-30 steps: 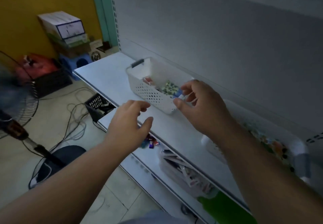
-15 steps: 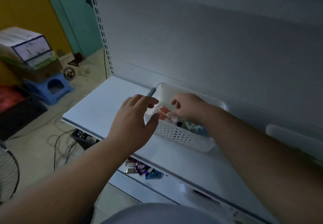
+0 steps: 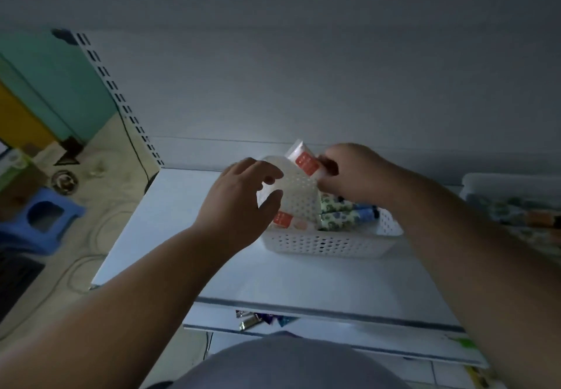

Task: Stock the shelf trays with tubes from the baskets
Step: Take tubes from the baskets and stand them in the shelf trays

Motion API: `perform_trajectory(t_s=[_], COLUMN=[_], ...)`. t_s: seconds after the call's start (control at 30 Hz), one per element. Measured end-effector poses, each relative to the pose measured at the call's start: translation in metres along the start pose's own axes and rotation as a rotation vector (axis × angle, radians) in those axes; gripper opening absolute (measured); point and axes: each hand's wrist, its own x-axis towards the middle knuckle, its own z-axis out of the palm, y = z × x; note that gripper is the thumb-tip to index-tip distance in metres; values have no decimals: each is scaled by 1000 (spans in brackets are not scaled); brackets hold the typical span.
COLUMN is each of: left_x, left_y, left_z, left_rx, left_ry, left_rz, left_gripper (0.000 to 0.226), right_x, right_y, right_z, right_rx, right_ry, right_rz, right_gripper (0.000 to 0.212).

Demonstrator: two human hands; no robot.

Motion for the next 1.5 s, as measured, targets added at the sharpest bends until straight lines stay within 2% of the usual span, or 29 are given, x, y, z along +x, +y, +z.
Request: perform_trajectory(t_s=[0.1, 0.23, 0.33, 0.47, 0.57, 0.67, 0.83, 0.97, 1.07, 1.17, 1.3, 1.4, 1.5], left_x=[29, 69, 83, 87, 87, 84, 58, 29, 11, -4, -27, -48, -61], left_y=[3, 10, 9, 4, 5, 12, 36, 77, 125, 176, 266, 344, 405], left_z=[7, 34, 60, 80, 79, 64, 24, 8, 10, 31, 99, 153, 196], left_rx=[44, 243, 388, 478, 488, 429, 29, -151, -180, -344, -510, -806, -964], left_ry=[-231, -656, -938, -1080, -1020, -838, -412, -215, -197, -205, -260, -362, -463], left_rz=[76, 163, 230, 289, 295, 294, 182, 244, 217, 165, 78, -46, -98], left_gripper=[23, 27, 32, 26, 29, 27, 22, 29, 39, 39, 35, 38, 34], right_x=[-45, -72, -81, -89, -93, -97, -104, -123, -159, -208, -308, -388, -448], right_y=[-2, 0, 4, 9, 11, 14, 19, 30, 48, 71, 128, 175, 212], right_z=[-12, -5, 1, 2, 2, 1, -3, -12, -22, -37, -67, -94, -112], right_rx=[316, 432, 459, 477, 517, 557, 627, 652, 698, 752, 699, 591, 548], right_ry=[147, 298, 336, 351, 363, 380, 440, 466, 523, 584, 695, 762, 814], right_rz=[48, 57, 80, 118, 135, 131, 95, 54, 74, 88, 194, 326, 395], right_gripper=[14, 12, 12, 13, 14, 13, 26, 24, 17, 16, 13, 19, 26])
